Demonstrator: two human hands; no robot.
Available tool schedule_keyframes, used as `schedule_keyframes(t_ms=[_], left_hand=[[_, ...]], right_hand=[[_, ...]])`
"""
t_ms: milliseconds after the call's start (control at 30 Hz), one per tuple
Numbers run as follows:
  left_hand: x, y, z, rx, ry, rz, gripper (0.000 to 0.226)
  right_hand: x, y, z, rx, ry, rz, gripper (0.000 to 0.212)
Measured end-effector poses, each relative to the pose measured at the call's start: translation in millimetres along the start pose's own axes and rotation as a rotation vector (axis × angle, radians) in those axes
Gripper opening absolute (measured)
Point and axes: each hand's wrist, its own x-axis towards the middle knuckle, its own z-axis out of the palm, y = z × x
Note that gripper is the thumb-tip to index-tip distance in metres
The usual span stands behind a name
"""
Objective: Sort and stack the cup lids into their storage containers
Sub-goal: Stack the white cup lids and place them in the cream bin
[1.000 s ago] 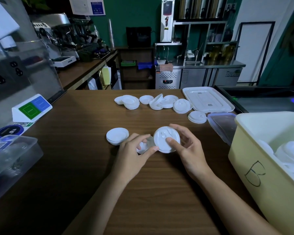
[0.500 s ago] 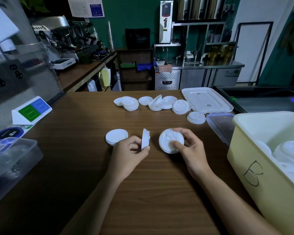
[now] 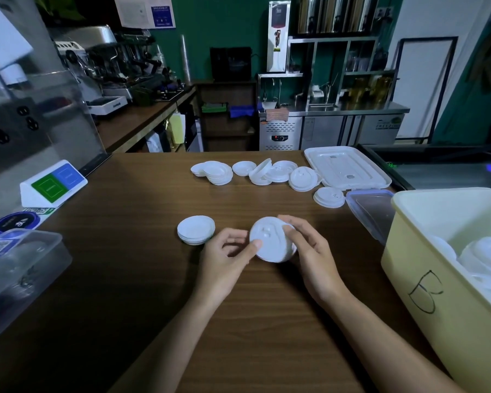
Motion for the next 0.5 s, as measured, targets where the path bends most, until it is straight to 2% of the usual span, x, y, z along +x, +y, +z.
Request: schedule_keyframes(t_ms=[267, 500], left_hand=[[1.9, -3.8, 0.6, 0.022, 0.035, 0.004, 0.024], [0.7, 6.8, -1.5, -0.118, -0.095, -0.065, 0.034]], right_hand=[[-1.0, -2.7, 0.3, -0.016, -0.041, -0.063, 0.035], [-2.6, -3.2, 0.7, 0.054, -0.103, 0.002, 0.037]])
